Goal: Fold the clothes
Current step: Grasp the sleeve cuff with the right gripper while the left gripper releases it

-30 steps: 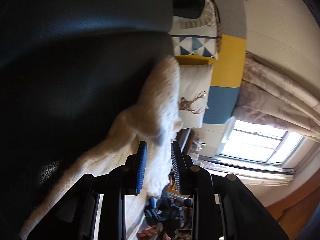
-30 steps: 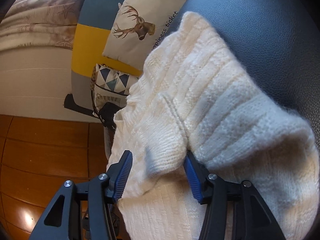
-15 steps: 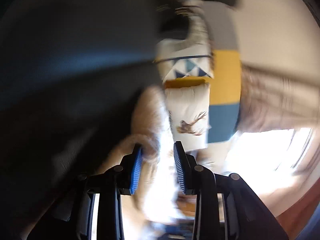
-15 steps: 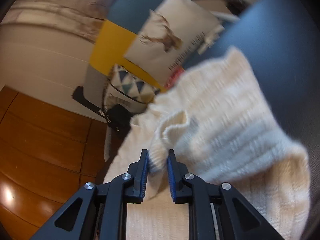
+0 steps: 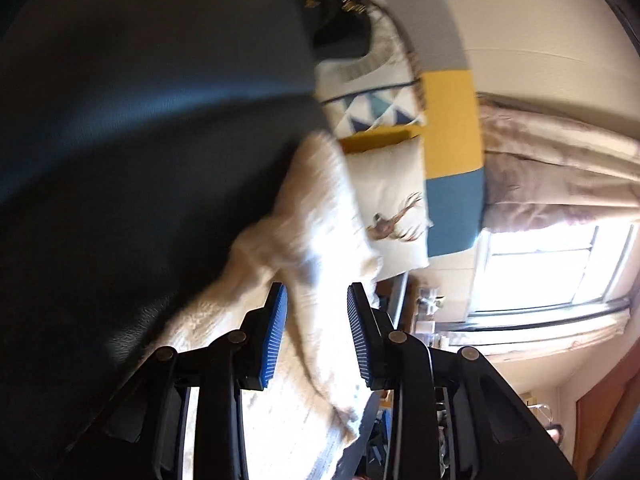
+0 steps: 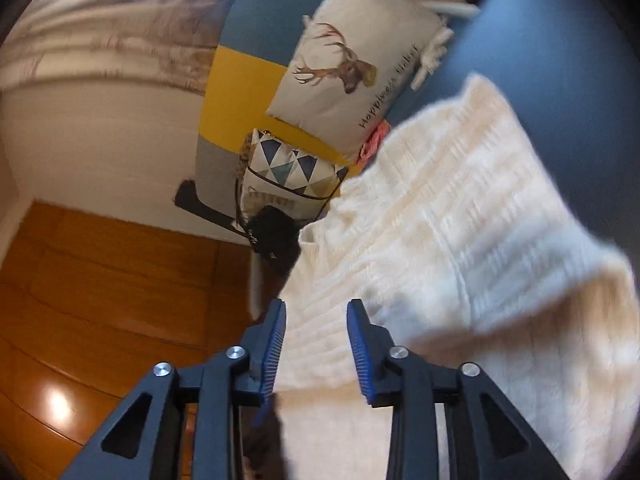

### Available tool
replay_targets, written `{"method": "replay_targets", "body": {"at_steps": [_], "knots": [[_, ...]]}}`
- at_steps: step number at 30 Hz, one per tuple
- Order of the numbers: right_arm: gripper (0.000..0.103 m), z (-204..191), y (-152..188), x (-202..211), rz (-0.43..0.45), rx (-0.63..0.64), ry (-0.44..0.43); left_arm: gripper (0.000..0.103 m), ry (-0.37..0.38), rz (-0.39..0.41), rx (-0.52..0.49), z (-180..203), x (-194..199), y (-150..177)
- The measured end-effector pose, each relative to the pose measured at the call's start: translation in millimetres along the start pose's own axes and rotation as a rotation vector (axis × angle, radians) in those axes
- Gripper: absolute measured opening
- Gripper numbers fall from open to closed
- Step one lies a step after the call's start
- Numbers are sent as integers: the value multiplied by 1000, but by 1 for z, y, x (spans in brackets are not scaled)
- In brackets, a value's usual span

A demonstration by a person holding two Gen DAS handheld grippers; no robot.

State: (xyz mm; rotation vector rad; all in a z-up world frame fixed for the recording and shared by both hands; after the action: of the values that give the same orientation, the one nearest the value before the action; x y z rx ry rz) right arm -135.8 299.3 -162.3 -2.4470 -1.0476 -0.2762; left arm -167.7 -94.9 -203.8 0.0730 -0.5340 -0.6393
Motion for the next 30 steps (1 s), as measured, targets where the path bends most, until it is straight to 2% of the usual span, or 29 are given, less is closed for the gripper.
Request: {"method": "replay_targets", "body": {"at_steps": [3,7,11,14,17,18,21,22,24,27,30], "knots": [[35,19,15,3,-15,-107,1,33,-5,-24,61,-8,-10,2],[35,38,29,-1,-17,-188,-2,33,-10,-17,58,-5,-9,0],[35,43,31,-20,-34,-190,30,33,-5,-32,72,-7,-6,-1],[35,40,28,-33,-12,-144,63,33,-7,-37,53,-6,-3,0],[20,21,20,-38,10,0,134,33,-8,-44,26,-5,1,2],[20,17,17,-41,4,58,188,33,-8,-44,12,-4,3,3],[16,19,2,-50,-76,348,534,33,-25,-31,4,-7,8,1],[15,13,-2,-57,-113,485,636,33,-25,-28,8,-8,11,1],[15,2,4,-70,-163,697,760,33,-15,-30,43,-11,18,0],[15,-21,10,-79,-179,871,801,35,32,-40,141,-16,29,-1],[15,-40,11,-88,-181,907,719,38,21,-12,175,-15,27,-8]]}}
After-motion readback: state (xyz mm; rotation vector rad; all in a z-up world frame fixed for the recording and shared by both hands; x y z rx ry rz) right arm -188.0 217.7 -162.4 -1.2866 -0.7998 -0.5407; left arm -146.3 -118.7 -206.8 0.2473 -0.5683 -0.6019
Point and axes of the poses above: each gripper's, at about its wrist camera, not at the fingertips, and x roughly against the way its jaws point, z to its right, y to its underside, the point moved 9 cm from there along -x, roughly the way its jaws point, and after that the axes turned 12 degrees about x, right-handed, at the moved point
